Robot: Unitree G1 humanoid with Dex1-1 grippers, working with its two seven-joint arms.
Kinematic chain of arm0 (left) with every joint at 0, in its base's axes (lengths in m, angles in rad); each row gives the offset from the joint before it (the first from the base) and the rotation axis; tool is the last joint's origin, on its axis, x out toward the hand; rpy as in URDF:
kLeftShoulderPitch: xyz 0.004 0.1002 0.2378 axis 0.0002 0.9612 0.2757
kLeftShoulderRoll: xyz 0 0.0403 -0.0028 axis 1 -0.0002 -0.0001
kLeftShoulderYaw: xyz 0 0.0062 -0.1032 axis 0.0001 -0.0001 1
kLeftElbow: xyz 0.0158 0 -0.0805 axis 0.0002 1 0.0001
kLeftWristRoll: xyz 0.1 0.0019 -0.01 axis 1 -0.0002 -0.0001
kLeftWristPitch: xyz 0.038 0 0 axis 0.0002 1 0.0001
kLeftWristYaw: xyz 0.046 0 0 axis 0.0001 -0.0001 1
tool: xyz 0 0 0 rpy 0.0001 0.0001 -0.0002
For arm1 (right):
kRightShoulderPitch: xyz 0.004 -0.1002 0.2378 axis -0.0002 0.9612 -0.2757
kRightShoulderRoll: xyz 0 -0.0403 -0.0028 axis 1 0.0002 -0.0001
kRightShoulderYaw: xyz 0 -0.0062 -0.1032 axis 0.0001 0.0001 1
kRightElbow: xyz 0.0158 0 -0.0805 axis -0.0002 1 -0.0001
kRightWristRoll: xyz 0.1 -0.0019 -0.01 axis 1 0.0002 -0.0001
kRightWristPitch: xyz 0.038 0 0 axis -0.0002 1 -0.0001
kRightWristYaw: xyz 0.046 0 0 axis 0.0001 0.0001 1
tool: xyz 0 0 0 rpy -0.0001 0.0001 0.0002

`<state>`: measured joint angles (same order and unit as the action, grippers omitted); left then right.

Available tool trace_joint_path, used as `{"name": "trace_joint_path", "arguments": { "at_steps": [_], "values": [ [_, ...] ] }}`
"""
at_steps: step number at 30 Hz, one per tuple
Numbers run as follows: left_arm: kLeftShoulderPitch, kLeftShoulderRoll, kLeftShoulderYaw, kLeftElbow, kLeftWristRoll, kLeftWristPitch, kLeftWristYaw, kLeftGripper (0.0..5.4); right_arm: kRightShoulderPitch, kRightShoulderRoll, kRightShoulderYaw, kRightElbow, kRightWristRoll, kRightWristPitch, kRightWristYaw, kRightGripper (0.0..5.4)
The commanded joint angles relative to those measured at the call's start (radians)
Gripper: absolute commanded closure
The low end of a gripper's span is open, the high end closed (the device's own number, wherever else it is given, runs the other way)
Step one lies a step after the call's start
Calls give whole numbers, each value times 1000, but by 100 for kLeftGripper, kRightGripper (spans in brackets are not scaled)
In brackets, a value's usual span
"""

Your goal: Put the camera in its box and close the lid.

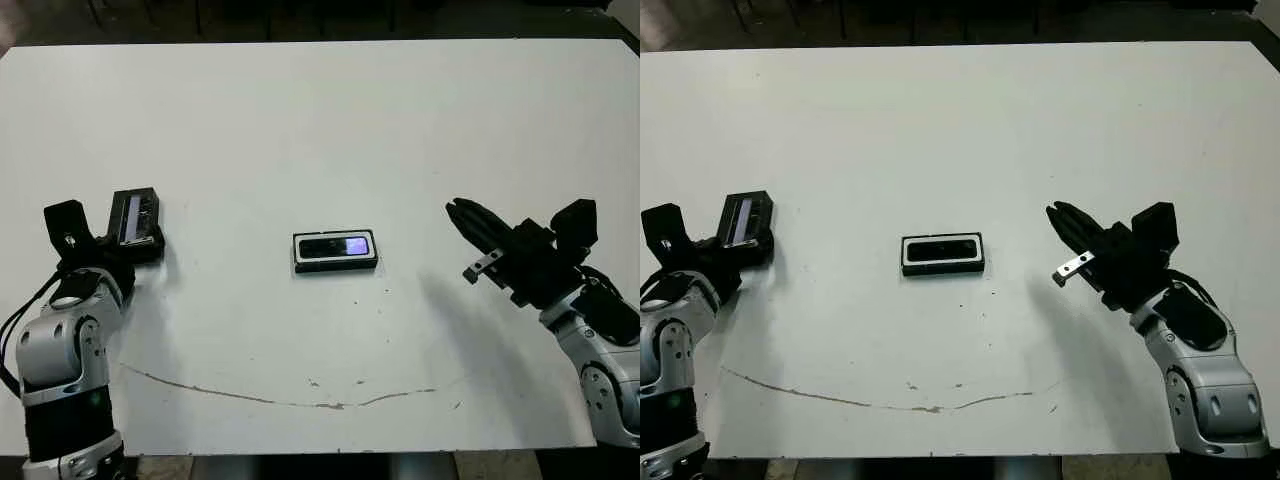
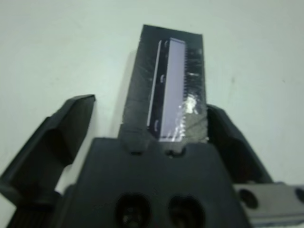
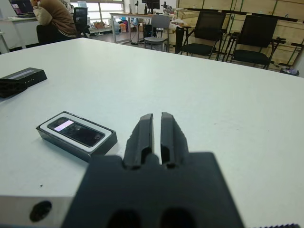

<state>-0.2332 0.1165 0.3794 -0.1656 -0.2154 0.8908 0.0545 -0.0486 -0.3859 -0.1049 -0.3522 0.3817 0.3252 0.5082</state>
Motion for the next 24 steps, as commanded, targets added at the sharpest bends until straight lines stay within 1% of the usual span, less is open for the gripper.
{"name": "trace_joint_path", "arguments": {
  "at_steps": [1, 5, 8, 11, 14, 20, 24],
  "values": [
    [44, -21, 0, 37, -12, 32, 4, 132, 22, -3, -7, -7, 6, 9, -4, 540],
    [53, -2, -22, 39, 0, 14, -11, 203, 13, 0, -6, 30, 7, -28, 21, 540],
    [53, 1, -29, 31, 7, 12, -1, 248, 13, -3, -4, 19, 6, -6, 7, 540],
    [57, 10, -38, 21, 10, 7, -7, 252, 13, 0, -4, 23, 10, -15, 12, 540],
    [74, 29, -58, -6, 14, -18, -30, 252, 15, -4, -3, 12, 6, -3, 4, 540],
    [98, 44, -85, -143, 11, -35, -52, 252, 17, -11, 2, -2, -3, 12, -6, 540],
    [112, 65, -103, -237, 7, -69, -88, 252, 18, -16, 8, -29, -12, 44, -26, 540]
  ]
}}
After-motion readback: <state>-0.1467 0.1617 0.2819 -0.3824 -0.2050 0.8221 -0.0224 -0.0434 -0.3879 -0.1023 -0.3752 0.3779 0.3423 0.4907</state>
